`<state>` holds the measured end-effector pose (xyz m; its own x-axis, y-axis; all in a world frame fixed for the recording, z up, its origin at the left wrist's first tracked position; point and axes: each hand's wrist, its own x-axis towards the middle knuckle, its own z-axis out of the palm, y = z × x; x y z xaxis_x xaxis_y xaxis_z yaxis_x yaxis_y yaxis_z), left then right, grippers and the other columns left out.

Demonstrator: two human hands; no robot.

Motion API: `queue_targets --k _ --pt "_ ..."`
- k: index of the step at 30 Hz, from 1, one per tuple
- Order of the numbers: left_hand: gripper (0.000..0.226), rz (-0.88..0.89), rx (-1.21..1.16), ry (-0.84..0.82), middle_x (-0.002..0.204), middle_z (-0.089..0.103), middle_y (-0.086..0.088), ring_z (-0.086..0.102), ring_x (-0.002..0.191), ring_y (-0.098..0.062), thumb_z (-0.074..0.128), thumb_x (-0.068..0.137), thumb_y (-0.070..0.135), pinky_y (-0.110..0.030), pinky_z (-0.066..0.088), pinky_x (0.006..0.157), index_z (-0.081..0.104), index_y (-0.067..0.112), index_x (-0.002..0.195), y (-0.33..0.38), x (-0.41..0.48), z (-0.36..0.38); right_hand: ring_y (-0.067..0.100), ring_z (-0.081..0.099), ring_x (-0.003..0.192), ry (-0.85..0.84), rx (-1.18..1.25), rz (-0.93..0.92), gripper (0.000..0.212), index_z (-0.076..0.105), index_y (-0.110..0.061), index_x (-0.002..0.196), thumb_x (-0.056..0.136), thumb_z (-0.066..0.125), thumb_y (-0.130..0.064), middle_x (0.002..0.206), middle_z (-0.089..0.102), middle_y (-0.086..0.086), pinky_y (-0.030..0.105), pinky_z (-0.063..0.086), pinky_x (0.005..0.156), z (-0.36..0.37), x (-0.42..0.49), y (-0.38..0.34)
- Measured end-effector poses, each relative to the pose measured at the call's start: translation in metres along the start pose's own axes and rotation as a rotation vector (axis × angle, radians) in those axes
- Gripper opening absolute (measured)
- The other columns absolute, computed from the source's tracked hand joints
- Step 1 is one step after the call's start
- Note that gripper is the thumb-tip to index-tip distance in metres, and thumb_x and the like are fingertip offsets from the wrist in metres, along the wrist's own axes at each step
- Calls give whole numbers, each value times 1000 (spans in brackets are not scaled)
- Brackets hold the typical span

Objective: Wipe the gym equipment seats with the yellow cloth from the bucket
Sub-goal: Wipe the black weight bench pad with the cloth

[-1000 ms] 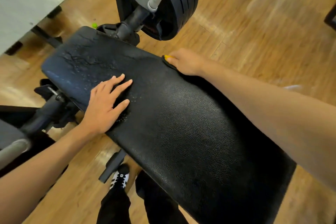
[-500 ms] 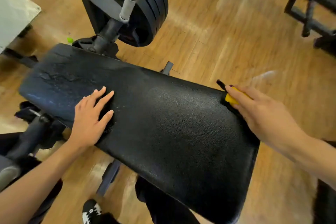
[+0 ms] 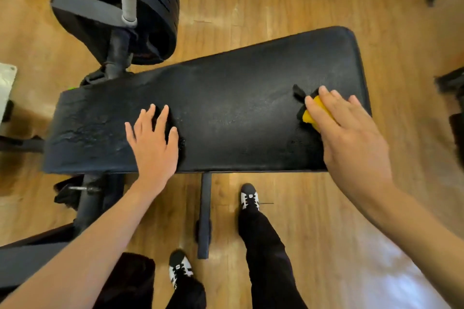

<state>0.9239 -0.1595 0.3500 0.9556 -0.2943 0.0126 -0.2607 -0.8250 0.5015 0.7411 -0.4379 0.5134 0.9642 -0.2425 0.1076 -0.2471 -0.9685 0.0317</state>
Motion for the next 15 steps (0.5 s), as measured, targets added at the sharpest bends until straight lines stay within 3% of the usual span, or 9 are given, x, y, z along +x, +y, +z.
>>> queue_targets --k 4,8,12,15 --pt "50 34 -129 14 162 38 -4 27 153 -23 44 105 29 -49 9 127 42 23 155 -3 -4 3 32 45 140 243 101 152 48 51 -6 145 99 44 8 151 47 16 47 28 121 19 -37 -45" --pt "54 9 -235 4 160 41 2 31 150 -20 43 100 38 -52 16 124 47 26 152 -6 -4 1 31 45 141 392 191 183 44 60 -5 137 99 44 11 147 52 16 45 22 123 61 -55 -103" --pt "55 24 -287 -3 159 40 5 32 147 -19 43 96 43 -53 16 119 51 28 149 -7 -5 -1 24 52 136 500 164 -93 32 68 -11 128 103 50 -4 140 60 9 39 37 116 104 -38 -139" --pt "56 42 -273 15 157 42 4 35 144 -21 43 95 44 -52 19 117 53 30 148 -10 0 3 27 51 136 488 -10 -367 32 64 -8 133 102 55 -6 142 58 11 41 40 114 103 -38 -110"
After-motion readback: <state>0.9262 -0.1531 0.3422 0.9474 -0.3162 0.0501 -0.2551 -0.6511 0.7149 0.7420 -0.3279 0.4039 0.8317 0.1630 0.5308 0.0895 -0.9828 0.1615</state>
